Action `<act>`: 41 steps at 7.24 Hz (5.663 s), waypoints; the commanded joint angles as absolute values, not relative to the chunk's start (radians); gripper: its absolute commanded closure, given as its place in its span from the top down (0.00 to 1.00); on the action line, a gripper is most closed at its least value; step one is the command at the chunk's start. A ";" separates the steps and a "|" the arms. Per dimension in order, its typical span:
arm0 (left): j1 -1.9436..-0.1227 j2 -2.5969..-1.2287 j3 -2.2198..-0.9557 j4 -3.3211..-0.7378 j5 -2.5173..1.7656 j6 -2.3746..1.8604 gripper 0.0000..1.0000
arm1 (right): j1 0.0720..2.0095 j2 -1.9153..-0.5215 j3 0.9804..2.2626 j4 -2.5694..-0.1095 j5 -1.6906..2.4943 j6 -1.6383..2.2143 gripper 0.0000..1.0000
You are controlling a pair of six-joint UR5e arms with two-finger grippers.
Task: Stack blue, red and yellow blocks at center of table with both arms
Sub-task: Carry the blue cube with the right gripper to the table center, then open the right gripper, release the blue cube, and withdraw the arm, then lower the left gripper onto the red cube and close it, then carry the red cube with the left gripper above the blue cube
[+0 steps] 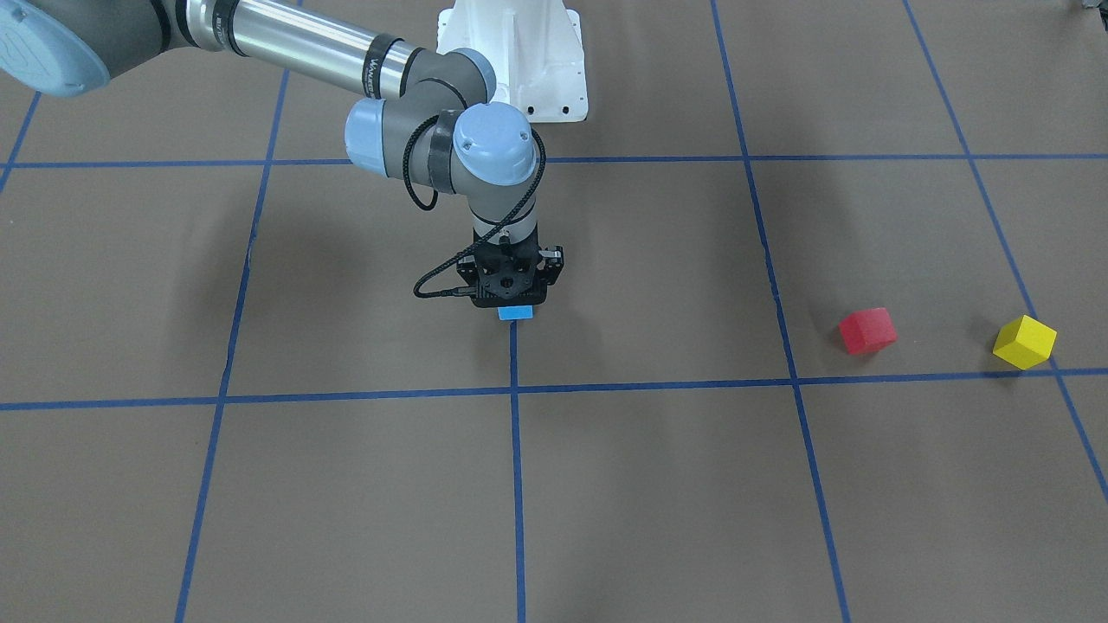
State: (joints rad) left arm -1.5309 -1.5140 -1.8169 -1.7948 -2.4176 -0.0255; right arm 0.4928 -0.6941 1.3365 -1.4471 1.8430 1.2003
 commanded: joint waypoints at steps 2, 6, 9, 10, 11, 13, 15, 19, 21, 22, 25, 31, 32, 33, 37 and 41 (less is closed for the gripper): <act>-1.531 -1.514 -1.818 -1.796 -2.418 -0.023 1.00 | 0.532 -0.693 1.385 -1.451 1.851 1.192 0.99; -1.426 -1.506 -1.810 -1.959 -2.416 -0.142 1.00 | 0.864 -0.829 1.556 -1.566 2.089 0.854 0.99; -1.254 -1.534 -1.815 -2.026 -2.317 -0.612 1.00 | 1.151 -1.052 1.597 -1.572 2.241 0.367 0.99; -1.136 -1.567 -1.810 -2.025 -2.199 -0.758 1.00 | 1.239 -1.121 1.594 -1.572 2.279 0.193 0.99; -1.035 -1.589 -1.790 -2.022 -2.121 -0.829 1.00 | 1.320 -1.185 1.588 -1.572 2.316 0.040 0.99; -0.960 -1.670 -1.685 -2.029 -2.094 -0.865 1.00 | 1.428 -1.306 1.586 -1.572 2.348 -0.197 0.99; -0.943 -1.745 -1.590 -2.033 -2.094 -0.864 1.00 | 1.488 -1.373 1.588 -1.572 2.362 -0.299 0.99; -0.896 -1.772 -1.523 -2.039 -2.094 -0.850 0.94 | 1.490 -1.378 1.588 -1.572 2.361 -0.296 0.99; -0.884 -1.770 -1.522 -2.036 -2.092 -0.848 0.17 | 1.489 -1.378 1.588 -1.572 2.361 -0.296 0.99; -0.884 -1.770 -1.532 -2.034 -2.101 -0.848 0.00 | 1.489 -1.378 1.588 -1.571 2.361 -0.296 0.99; -0.890 -1.848 -1.595 -1.961 -2.105 -0.850 0.00 | 1.489 -1.379 1.588 -1.569 2.361 -0.296 0.99; -0.708 -2.329 -1.617 -1.502 -2.028 -0.870 0.00 | 1.572 -1.476 1.586 -1.571 2.342 -0.293 0.99; -0.648 -2.400 -1.585 -1.470 -1.993 -0.900 0.00 | 1.572 -1.488 1.585 -1.571 2.339 -0.293 0.99; -0.618 -2.472 -1.519 -1.470 -1.982 -0.910 0.00 | 1.572 -1.488 1.585 -1.571 2.341 -0.290 0.99; -0.540 -2.533 -1.425 -1.479 -1.927 -0.910 0.00 | 1.572 -1.488 1.583 -1.572 2.342 -0.279 0.99; -0.531 -2.531 -1.401 -1.500 -1.928 -0.971 0.13 | 1.572 -1.488 1.582 -1.572 2.344 -0.278 0.99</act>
State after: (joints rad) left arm -0.5364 -2.5311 -1.4051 -1.4920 -1.9280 -0.9519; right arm 1.5716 -1.4880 1.5828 -1.5723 2.3438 -0.2778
